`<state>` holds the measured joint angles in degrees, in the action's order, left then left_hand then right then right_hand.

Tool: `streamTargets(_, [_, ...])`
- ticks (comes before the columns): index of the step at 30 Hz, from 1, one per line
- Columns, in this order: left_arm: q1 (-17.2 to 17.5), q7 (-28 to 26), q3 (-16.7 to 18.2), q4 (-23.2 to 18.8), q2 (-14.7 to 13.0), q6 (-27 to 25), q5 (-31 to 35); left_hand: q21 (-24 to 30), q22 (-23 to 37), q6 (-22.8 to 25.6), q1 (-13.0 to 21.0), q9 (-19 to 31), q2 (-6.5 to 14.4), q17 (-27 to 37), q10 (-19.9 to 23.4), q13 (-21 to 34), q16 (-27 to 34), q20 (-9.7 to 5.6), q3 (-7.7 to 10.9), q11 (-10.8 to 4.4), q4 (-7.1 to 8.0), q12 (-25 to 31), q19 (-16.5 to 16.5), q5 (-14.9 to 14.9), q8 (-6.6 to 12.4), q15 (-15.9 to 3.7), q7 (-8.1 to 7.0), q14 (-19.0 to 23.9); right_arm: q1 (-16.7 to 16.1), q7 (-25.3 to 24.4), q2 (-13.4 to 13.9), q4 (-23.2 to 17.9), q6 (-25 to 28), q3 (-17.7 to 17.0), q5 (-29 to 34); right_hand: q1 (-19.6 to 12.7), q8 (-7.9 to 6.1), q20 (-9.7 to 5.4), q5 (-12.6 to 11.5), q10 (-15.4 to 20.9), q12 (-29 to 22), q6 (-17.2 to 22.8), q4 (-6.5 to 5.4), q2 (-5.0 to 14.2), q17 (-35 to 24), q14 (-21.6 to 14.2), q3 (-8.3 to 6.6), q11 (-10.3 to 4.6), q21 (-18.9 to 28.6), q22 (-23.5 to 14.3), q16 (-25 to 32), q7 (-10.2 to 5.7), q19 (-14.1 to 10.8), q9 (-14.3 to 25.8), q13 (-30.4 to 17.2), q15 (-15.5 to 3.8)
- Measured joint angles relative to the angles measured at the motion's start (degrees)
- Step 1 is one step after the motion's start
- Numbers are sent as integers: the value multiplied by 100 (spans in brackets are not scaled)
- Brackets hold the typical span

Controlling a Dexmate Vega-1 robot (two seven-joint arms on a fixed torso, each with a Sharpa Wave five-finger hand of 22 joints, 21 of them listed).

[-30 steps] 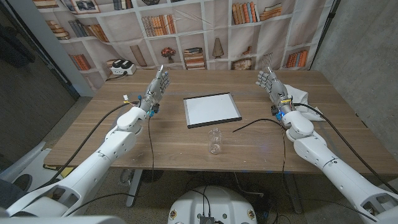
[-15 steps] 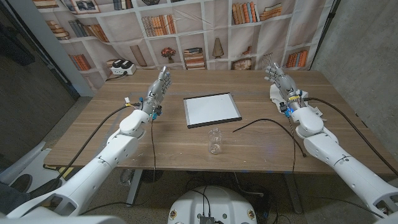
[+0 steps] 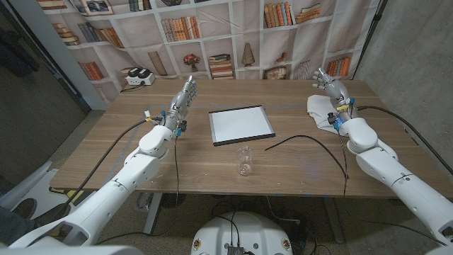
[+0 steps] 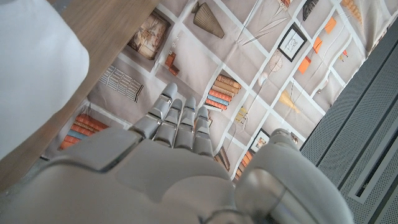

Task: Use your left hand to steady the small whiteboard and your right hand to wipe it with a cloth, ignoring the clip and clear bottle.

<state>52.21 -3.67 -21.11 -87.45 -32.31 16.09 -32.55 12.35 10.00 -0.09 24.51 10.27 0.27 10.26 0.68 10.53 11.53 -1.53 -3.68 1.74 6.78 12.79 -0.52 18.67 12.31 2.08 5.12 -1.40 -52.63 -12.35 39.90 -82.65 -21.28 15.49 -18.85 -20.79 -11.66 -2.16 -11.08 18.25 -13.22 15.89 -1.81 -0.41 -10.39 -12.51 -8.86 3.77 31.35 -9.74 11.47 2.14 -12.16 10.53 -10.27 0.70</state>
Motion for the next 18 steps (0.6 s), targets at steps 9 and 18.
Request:
streamTargets(9, [-71, -48, -5, -28, -33, -73, 87, 67, 29, 174, 116, 0, 52, 0, 216, 0, 61, 21, -17, -11, -46, 0, 370, 0, 0, 6, 30, 399, 25, -434, 145, -87, 250, -14, 509, 0, -21, -9, 0, 120, -1, 93, 56, 0, 0, -83, 8, -33, -23, 0, 0, -27, -92, 0, 0, -24])
streamTargets(18, [-85, -115, -6, -95, -50, -92, 154, 67, 29, 235, 132, 0, 69, 0, 246, 0, 61, 23, -42, -41, -71, 0, 367, 0, 0, 6, 30, 398, 26, -895, 348, -318, 712, -6, 1129, -77, -45, -20, -44, 143, -33, 286, 80, 32, -3, -97, -16, -21, -107, 0, 0, -60, -144, 0, 0, -36])
